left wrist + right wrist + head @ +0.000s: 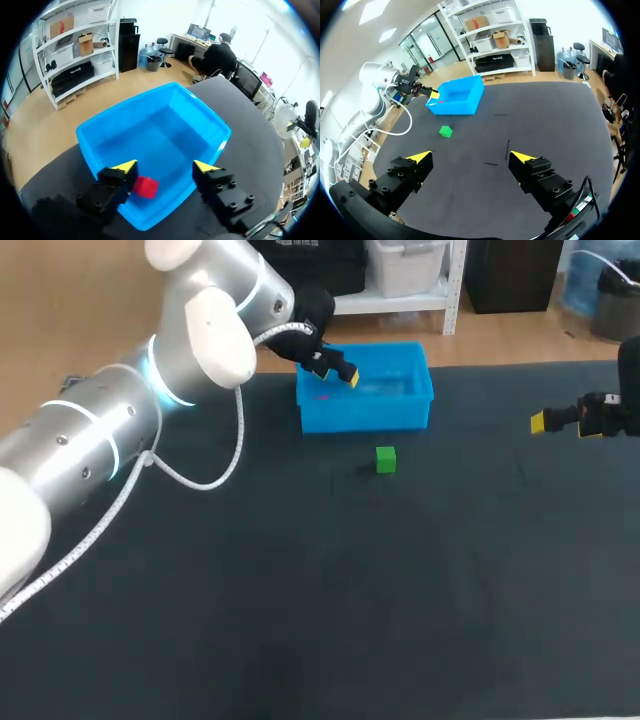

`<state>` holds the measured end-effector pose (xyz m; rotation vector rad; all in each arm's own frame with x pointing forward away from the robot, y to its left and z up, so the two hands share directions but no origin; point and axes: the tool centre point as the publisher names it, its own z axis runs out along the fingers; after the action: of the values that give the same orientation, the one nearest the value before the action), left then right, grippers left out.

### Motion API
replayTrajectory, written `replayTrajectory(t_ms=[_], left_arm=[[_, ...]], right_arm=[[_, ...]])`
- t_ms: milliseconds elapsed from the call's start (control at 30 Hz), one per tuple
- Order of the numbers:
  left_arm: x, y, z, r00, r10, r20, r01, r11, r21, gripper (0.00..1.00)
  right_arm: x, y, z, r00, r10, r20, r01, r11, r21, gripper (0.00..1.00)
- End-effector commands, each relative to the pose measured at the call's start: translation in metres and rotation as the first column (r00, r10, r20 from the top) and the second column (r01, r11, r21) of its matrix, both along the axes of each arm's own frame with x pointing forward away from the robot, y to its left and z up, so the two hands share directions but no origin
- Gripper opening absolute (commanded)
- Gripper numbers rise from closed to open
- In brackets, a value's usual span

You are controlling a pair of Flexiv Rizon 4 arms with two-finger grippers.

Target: Use the left arm to pick the red cube and place it into the blue plastic box first, then use the right arm to grasp the green cube and put it into the same blue plastic box after the first action is fully finished.

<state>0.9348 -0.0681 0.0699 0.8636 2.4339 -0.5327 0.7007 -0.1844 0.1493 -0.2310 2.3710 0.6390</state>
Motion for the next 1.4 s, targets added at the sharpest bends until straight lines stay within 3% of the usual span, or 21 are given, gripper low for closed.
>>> replayTrajectory(t_ms=[33, 300, 467, 800, 1133, 1400], left_arm=[[0.004, -0.002, 0.009, 1.0, -0.01, -0.013, 0.01, 1.0, 0.022, 0.98], [-0.001, 0.008, 0.038, 1.0, -0.01, 0.027, 0.01, 1.0, 0.013, 1.0], [-0.016, 0.028, 0.059, 0.999, 0.008, 0.046, -0.008, 1.0, 0.004, 1.0], [-0.069, 0.091, 0.086, 0.995, 0.077, 0.064, -0.077, 0.997, -0.006, 1.0], [-0.135, 0.151, 0.09, 0.988, 0.143, 0.058, -0.143, 0.99, -0.011, 1.0], [-0.175, 0.18, 0.09, 0.982, 0.179, 0.064, -0.178, 0.984, -0.022, 1.0]], right_arm=[[0.0, -0.001, 0.0, 1.0, 0.002, -0.001, -0.002, 1.0, 0.0, 1.0], [0.0, -0.001, 0.0, 1.0, 0.002, -0.001, -0.002, 1.0, 0.0, 1.0], [0.0, -0.001, 0.0, 1.0, 0.002, -0.001, -0.002, 1.0, 0.0, 1.0], [0.0, -0.001, 0.0, 1.0, 0.002, -0.001, -0.002, 1.0, 0.0, 1.0], [0.0, -0.001, 0.0, 1.0, 0.002, -0.001, -0.002, 1.0, 0.0, 1.0], [0.0, -0.001, 0.0, 1.0, 0.002, -0.001, -0.002, 1.0, 0.0, 1.0]])
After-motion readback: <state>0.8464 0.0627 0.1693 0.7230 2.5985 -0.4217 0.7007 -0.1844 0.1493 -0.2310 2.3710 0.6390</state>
